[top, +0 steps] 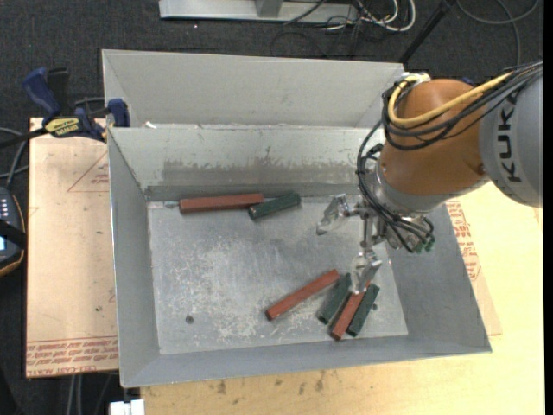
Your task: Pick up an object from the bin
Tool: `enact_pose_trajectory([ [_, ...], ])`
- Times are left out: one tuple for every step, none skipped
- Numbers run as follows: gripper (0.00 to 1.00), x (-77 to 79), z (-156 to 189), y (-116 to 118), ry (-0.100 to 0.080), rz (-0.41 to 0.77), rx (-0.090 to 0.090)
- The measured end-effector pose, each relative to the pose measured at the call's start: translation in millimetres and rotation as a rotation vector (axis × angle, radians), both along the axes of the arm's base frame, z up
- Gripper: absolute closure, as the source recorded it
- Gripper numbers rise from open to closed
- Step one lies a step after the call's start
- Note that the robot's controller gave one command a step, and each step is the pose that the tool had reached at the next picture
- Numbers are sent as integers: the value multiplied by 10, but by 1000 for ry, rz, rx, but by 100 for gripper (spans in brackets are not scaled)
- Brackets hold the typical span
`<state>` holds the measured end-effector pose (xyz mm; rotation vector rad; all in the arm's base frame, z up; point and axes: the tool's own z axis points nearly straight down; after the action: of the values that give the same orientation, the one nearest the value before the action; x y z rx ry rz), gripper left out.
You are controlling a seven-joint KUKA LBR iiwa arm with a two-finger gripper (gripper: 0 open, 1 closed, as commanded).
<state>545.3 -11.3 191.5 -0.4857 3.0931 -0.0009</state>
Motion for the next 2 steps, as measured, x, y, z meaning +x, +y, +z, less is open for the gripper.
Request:
enact_pose_trajectory([
  [100, 245, -1085, 366, 15, 128, -7],
  [100, 254, -1083, 371, 10, 127, -6],
])
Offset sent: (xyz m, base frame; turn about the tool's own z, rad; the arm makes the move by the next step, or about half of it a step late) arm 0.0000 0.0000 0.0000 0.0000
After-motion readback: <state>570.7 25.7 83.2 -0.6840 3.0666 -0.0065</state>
